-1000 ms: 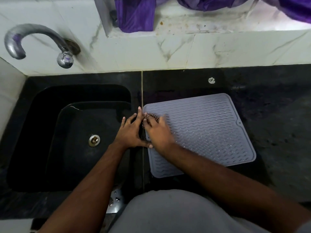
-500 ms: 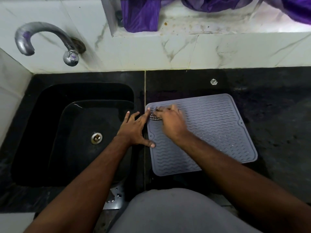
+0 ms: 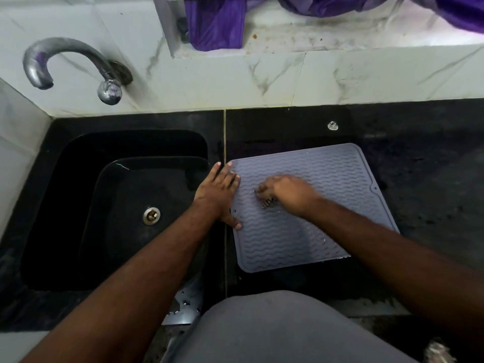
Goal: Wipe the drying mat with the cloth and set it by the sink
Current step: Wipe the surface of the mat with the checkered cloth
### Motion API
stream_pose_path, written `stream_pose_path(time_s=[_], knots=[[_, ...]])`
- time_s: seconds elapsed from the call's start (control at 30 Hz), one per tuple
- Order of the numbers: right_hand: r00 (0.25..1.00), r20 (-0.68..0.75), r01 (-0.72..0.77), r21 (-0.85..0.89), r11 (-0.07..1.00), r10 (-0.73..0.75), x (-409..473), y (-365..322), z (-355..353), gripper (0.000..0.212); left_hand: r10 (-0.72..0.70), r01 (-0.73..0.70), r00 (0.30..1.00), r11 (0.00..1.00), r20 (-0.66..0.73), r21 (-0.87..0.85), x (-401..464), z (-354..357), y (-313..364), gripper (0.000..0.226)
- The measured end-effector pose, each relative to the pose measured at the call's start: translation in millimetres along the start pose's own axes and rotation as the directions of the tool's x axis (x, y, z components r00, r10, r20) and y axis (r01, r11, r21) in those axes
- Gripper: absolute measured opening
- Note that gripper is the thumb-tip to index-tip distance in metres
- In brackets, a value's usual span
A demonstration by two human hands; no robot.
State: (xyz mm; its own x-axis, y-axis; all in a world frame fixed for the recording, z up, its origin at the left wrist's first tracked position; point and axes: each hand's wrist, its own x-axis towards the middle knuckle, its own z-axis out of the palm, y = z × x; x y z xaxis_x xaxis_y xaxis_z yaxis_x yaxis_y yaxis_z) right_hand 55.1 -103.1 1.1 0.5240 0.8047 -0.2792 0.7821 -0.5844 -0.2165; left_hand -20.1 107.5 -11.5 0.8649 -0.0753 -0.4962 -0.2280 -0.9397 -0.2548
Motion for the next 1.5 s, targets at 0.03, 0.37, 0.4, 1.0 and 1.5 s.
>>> stream_pose_path(time_s=[0.03, 0.37, 0.4, 1.0, 1.5], knots=[[0.997, -0.069, -0.024, 0.032, 0.999, 0.026, 5.3, -9.1, -1.0, 0.049, 0.000, 0.000, 1.000, 1.000, 0.010, -0.001, 0.6, -0.2, -0.4, 0.145], [0.945, -0.262, 0.155, -0.164, 0.974, -0.195, -14.7, -20.0, 61.9, 0.059, -0.041, 0.040, 0.990, 0.999, 0.137, 0.009, 2.3, -8.2, 3.4, 0.147], [0.942, -0.255, 0.175, -0.187, 0.967, -0.220, -21.1, -3.3, 58.1, 0.058, -0.046, 0.046, 0.986, 0.999, 0.157, 0.005, 2.1, -11.0, 4.9, 0.147], [0.963, -0.250, 0.125, 0.079, 0.989, -0.101, 1.6, 8.4, 53.5, 0.048, -0.036, -0.007, 0.998, 0.781, -0.055, -0.625, 30.2, 1.7, 32.5, 0.152], [0.961, -0.269, 0.068, 0.015, 0.998, -0.062, -85.5, 177.5, 29.9, 0.036, -0.079, 0.175, 0.978, 0.815, 0.193, -0.553, 44.7, -24.3, 49.2, 0.154]])
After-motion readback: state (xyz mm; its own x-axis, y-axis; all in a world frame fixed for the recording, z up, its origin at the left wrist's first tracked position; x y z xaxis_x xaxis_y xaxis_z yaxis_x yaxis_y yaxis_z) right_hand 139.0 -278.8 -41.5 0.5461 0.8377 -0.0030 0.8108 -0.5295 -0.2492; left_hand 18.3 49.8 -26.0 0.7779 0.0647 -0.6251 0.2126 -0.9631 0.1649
